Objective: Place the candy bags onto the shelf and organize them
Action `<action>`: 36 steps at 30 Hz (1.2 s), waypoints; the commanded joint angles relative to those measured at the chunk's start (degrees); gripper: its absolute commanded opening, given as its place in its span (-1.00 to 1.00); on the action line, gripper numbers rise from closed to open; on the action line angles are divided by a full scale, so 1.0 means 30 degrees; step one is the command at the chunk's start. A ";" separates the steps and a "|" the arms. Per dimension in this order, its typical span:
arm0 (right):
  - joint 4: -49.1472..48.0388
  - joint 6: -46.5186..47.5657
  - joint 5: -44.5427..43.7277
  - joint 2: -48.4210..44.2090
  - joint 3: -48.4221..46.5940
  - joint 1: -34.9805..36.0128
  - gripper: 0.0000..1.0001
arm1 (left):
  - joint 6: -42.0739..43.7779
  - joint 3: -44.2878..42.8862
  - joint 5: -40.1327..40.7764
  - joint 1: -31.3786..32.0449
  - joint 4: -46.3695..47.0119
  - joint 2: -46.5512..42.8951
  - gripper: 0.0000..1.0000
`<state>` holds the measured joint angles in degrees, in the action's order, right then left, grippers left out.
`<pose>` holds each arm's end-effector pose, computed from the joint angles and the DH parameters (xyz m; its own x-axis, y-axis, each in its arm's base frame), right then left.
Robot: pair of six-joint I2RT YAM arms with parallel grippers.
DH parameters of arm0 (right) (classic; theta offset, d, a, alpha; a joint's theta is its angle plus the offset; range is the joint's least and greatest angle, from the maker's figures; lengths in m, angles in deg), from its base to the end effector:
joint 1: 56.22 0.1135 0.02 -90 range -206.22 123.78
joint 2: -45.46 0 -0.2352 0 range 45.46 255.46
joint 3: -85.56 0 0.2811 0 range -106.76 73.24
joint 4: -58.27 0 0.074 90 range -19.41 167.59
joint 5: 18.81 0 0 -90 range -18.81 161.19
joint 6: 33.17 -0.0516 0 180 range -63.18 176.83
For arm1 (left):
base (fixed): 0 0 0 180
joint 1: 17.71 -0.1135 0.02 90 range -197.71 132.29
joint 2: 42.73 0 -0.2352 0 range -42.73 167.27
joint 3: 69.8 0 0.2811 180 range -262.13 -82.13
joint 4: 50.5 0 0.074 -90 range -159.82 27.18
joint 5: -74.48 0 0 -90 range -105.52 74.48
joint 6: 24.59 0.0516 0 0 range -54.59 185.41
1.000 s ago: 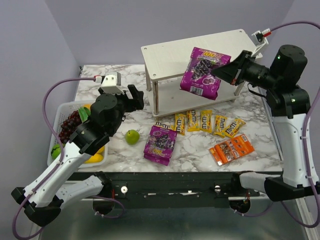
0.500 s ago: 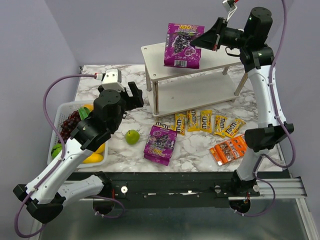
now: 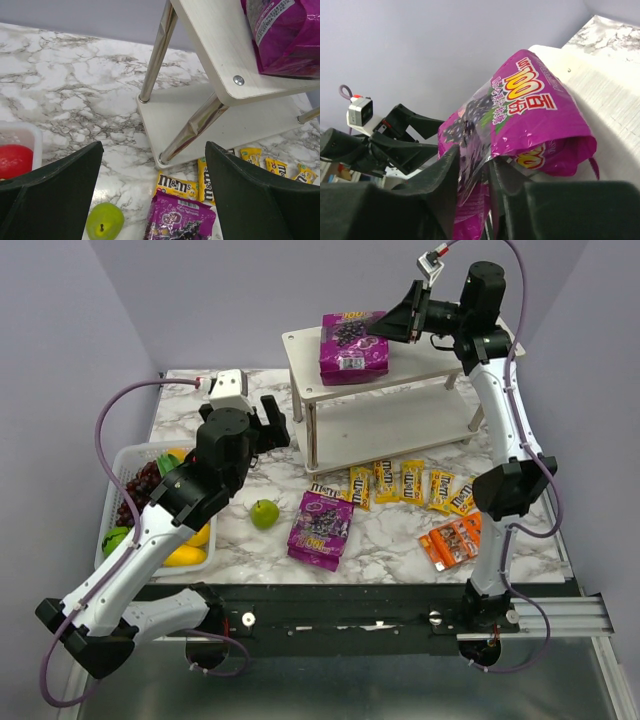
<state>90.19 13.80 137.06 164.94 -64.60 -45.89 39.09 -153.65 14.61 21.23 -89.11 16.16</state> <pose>0.4565 0.1311 0.4596 -0.6781 0.1600 -0.7173 -0.6952 0.1770 0.6967 0.2252 -0.1487 0.4055 -0.2373 -0.3013 -0.9235 0.0658 0.9435 -0.3247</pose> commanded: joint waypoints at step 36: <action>0.1818 1.0733 -2.2411 -0.3911 0.2270 0.5433 0.33 | -0.0130 -0.0533 -0.4564 -0.4775 0.1173 0.1052 0.93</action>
<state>98.14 41.41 82.90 148.94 -54.27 -31.62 39.24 -156.32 3.00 7.75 -86.90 19.85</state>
